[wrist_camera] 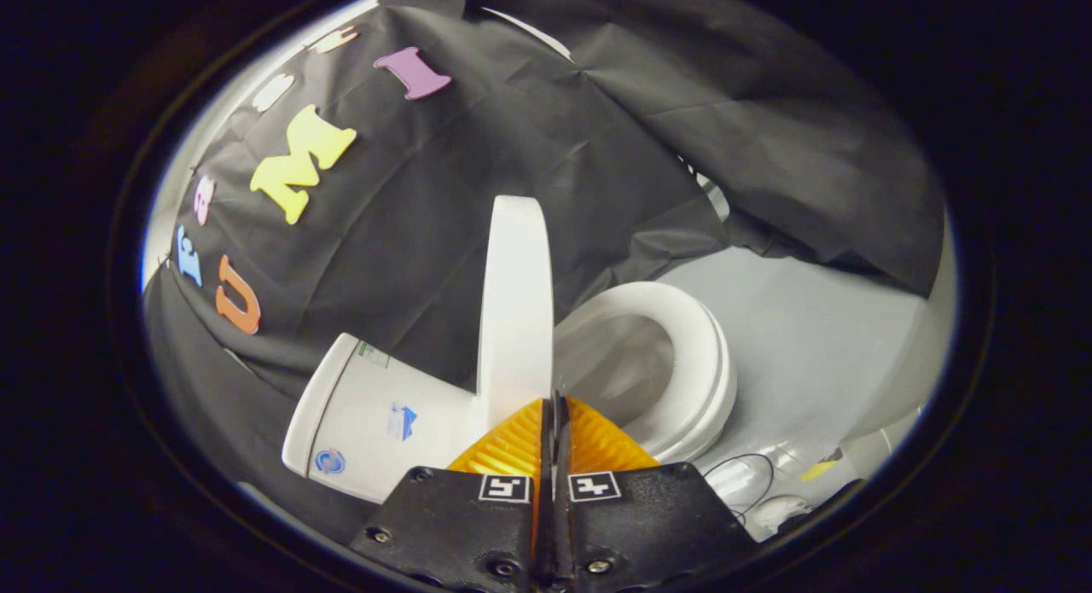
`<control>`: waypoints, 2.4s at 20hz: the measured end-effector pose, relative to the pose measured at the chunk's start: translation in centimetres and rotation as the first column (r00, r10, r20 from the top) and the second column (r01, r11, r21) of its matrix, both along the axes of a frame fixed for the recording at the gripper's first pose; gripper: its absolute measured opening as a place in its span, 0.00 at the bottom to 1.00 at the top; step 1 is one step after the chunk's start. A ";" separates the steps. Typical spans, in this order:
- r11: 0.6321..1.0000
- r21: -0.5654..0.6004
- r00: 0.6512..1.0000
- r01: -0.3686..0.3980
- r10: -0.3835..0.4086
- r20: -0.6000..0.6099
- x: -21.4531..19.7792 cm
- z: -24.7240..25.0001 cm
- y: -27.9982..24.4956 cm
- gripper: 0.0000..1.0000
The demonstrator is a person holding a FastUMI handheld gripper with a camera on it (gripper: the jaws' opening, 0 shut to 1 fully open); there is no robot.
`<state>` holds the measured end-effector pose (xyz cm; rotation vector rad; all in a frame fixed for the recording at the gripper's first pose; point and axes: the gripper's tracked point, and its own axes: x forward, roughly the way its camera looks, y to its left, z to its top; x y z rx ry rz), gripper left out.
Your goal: Open the toilet lid.
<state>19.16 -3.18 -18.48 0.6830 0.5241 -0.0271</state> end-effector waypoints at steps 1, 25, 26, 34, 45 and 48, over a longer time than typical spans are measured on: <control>1.000 -0.016 1.000 -0.005 0.005 0.007 -0.1 0.1 0.1 0.04; 0.963 -0.266 0.993 -0.044 0.071 0.092 -0.2 5.9 7.5 0.03; 0.961 -0.272 0.993 -0.043 0.072 0.095 -0.2 6.2 7.9 0.03; 0.911 -0.408 0.984 -0.062 0.125 0.130 -0.4 7.9 12.1 0.04; 0.822 -0.565 0.971 -0.070 0.185 0.148 -0.6 9.3 18.0 0.04; 0.792 -0.605 0.967 -0.078 0.207 0.147 -0.6 9.5 19.8 0.04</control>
